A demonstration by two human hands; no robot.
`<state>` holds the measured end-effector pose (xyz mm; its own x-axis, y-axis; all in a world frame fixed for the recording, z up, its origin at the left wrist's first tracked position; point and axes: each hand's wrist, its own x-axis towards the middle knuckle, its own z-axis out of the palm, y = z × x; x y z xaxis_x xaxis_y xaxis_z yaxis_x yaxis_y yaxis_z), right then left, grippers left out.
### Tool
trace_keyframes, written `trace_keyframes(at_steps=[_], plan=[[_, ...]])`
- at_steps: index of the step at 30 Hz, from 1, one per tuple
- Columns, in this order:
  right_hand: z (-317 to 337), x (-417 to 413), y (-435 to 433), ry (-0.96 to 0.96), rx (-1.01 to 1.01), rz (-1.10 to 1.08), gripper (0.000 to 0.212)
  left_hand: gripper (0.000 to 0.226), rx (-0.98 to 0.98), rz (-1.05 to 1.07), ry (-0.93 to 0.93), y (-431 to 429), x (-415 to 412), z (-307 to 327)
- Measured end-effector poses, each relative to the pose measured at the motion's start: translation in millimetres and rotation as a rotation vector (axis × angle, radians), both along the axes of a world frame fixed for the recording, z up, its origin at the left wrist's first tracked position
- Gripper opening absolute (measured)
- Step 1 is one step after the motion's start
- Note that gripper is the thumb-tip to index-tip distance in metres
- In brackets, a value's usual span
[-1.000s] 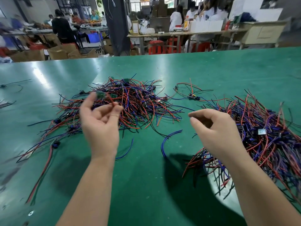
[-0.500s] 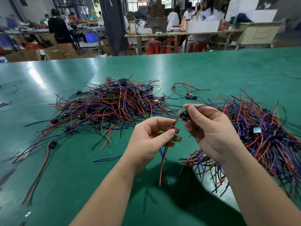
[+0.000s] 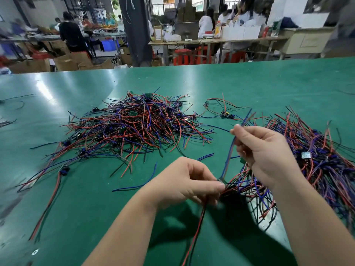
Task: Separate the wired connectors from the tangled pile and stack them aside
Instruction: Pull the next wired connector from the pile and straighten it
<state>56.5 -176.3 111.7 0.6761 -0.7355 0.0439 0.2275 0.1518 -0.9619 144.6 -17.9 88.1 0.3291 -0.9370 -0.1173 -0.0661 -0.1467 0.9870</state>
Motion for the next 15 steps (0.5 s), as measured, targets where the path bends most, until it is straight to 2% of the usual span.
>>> trace_keyframes(at_steps=[2, 5, 9, 12, 15], plan=[[1, -2, -5, -0.041, 0.042, -0.067, 0.013, 0.013, 0.029, -0.078, 0.016, 1, -2, -1], [-1, -1, -5, -0.095, 0.108, -0.089, 0.012, 0.01, 0.018, -0.085, 0.034, 2, 1, 1], [-2, 4, -10, -0.194, 0.254, -0.139, 0.026, 0.004, 0.117, -0.208, -0.127, 9, 6, -1], [-4, 6, -18, -0.12, 0.341, -0.153, 0.024, 0.012, 0.011, -0.169, -0.033, 7, 5, 0], [-12, 6, -11, 0.051, 0.241, 0.072, 0.019, 0.009, -0.18, 0.031, 0.202, 4, 8, 3]])
